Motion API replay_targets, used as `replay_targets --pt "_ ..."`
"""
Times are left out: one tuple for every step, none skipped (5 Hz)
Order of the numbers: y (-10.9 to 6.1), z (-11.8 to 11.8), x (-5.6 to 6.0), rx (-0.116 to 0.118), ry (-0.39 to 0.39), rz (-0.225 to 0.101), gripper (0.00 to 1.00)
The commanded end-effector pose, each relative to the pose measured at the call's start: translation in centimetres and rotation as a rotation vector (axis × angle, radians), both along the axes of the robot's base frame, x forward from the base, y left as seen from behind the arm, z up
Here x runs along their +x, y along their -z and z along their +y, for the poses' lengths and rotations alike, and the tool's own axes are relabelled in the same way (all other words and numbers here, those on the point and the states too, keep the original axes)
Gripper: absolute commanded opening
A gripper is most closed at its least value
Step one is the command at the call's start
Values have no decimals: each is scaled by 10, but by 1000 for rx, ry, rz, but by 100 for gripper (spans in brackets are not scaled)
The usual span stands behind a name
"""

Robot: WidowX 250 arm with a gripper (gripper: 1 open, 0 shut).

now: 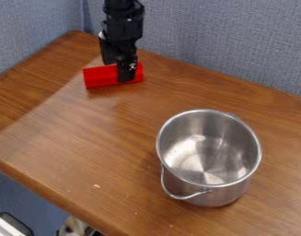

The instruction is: Put the red object in the metal pot

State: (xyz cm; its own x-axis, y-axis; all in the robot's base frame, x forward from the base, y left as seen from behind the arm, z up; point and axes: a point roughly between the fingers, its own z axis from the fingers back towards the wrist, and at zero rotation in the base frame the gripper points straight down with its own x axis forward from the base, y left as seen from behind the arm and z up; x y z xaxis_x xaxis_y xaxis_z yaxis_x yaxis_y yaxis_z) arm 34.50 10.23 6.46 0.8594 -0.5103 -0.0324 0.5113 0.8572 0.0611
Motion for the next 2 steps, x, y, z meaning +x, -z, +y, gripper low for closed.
replay_targets --pt "-25 0 5 17 39 -69 100" --pt "-27 -1 7 19 62 -73 100"
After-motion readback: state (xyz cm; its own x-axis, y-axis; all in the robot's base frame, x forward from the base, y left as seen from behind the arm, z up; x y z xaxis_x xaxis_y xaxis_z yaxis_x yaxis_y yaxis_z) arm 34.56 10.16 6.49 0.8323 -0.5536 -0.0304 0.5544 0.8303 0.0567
